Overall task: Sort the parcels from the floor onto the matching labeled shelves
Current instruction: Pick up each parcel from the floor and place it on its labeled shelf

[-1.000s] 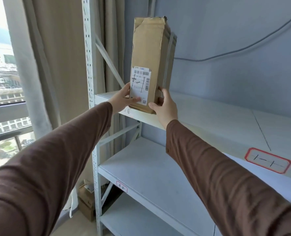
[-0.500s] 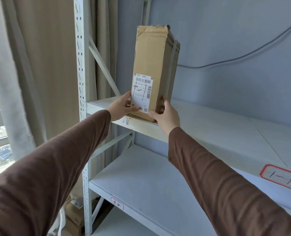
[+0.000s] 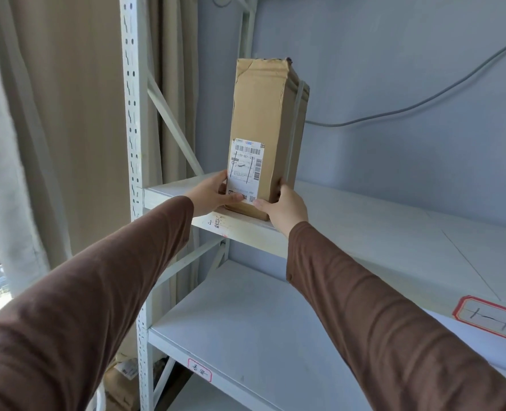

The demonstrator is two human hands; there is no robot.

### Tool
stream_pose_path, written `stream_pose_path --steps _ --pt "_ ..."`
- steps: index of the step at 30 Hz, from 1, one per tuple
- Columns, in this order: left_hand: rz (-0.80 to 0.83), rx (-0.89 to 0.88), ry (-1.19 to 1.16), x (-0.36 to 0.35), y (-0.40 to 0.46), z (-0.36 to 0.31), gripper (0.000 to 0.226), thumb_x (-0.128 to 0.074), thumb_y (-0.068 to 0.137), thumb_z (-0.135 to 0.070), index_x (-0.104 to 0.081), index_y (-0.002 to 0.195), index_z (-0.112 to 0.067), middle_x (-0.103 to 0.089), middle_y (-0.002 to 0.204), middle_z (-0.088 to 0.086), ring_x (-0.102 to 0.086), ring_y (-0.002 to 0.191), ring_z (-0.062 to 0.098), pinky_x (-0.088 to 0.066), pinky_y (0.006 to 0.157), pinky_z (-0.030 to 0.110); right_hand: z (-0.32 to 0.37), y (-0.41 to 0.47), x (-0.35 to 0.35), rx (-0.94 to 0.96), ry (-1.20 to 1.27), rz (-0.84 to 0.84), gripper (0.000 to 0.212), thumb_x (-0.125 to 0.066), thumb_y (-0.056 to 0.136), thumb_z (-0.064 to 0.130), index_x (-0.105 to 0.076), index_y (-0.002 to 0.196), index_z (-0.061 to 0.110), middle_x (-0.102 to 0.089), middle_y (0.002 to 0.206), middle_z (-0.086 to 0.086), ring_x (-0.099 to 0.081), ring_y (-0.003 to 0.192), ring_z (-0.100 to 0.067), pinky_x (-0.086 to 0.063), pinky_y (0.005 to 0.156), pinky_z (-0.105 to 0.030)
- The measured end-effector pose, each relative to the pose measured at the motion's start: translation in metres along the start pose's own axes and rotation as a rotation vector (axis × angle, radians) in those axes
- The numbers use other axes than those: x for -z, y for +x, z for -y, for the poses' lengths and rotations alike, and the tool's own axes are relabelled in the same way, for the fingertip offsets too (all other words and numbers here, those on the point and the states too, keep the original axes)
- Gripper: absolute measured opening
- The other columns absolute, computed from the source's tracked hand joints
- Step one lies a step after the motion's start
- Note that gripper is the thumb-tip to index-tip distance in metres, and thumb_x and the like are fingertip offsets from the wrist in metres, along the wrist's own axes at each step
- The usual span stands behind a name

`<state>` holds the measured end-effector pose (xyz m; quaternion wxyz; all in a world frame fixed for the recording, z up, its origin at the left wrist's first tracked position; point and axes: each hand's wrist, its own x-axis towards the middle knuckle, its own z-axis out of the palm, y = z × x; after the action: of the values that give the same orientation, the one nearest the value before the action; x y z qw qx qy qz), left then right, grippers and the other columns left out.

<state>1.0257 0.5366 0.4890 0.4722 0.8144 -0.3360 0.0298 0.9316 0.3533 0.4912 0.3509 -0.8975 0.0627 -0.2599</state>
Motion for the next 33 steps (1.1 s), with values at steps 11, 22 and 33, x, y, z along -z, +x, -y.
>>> stream_pose_path --steps 11,22,33 --pt "0.001 0.029 0.035 -0.005 0.004 0.0 0.059 -0.073 0.093 -0.028 -0.041 0.142 -0.031 -0.064 0.123 -0.012 -0.065 0.106 0.008 -0.052 0.105 0.04 0.001 -0.003 0.003 -0.033 -0.022 0.007 0.065 -0.076 0.09 0.04 -0.048 0.141 0.013 -0.061 0.142 -0.004 -0.058 0.128 -0.029 -0.045 0.098 -0.035" --pt "-0.045 0.09 -0.034 -0.005 -0.015 0.002 0.119 -0.077 0.076 -0.044 0.001 0.165 -0.029 -0.042 0.161 0.008 -0.045 0.145 0.025 -0.037 0.12 0.049 0.003 -0.016 0.011 -0.034 0.017 0.029 0.079 -0.074 0.092 0.042 -0.037 0.153 0.01 -0.051 0.153 -0.009 -0.049 0.14 -0.029 -0.04 0.108 -0.035" --pt "-0.21 -0.064 0.206 -0.05 -0.085 -0.029 0.101 -0.07 0.093 -0.041 0.002 0.164 -0.033 -0.005 0.172 -0.006 -0.011 0.158 0.017 -0.015 0.125 0.04 -0.015 -0.081 0.038 0.09 0.061 -0.058 0.099 -0.078 0.088 0.046 -0.019 0.163 0.02 -0.018 0.17 -0.009 -0.014 0.156 -0.027 -0.02 0.126 -0.041"
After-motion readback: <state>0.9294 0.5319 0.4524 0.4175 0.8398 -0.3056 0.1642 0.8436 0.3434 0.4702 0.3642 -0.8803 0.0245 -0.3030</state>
